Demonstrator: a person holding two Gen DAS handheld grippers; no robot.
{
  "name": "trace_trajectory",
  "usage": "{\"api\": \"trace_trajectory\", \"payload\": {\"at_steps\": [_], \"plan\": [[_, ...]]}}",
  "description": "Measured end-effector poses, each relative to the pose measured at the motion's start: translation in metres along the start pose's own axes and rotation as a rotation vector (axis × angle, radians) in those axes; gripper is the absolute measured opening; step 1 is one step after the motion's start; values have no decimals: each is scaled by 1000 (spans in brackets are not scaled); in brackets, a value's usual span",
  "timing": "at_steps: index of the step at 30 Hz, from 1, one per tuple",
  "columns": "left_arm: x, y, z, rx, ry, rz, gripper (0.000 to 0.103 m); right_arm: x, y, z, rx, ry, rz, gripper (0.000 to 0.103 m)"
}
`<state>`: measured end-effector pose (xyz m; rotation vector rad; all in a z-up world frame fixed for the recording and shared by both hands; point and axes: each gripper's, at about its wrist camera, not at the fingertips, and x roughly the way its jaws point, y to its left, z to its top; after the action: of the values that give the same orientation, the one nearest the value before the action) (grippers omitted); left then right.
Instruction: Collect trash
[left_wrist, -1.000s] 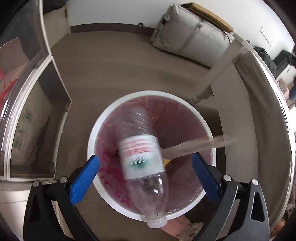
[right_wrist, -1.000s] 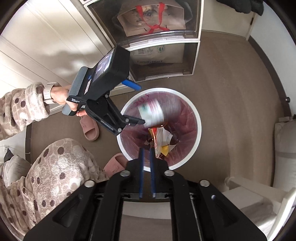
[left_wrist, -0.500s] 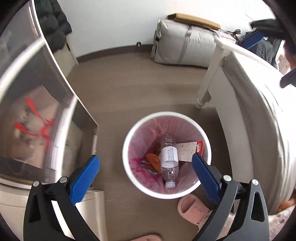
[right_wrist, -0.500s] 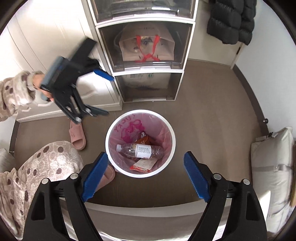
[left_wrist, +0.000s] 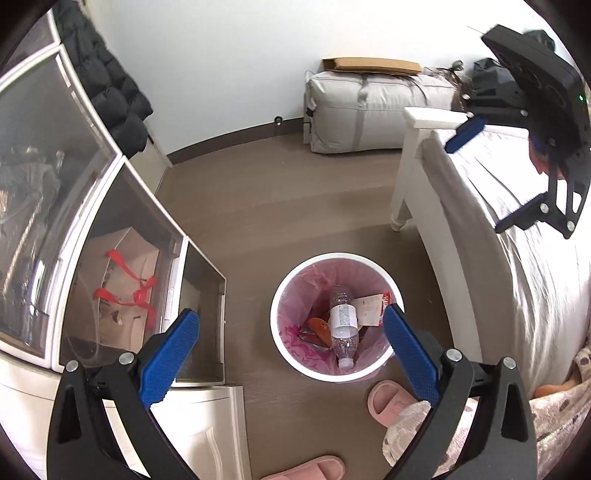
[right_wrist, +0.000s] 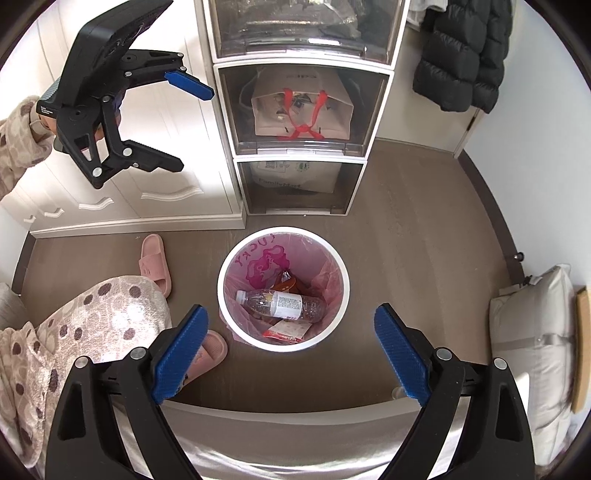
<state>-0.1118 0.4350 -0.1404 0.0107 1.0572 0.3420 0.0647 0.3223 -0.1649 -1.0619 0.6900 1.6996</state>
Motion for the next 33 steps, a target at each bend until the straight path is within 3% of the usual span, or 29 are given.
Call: {"api": "trace_trajectory", "payload": {"at_steps": [17, 33], "plan": [[-12, -29, 2, 51, -4, -54, 98, -20, 9, -12, 1, 7, -19, 90], [-11, -40, 3, 92, 8, -25, 98, -24, 11, -16, 0, 13, -29, 90]]}}
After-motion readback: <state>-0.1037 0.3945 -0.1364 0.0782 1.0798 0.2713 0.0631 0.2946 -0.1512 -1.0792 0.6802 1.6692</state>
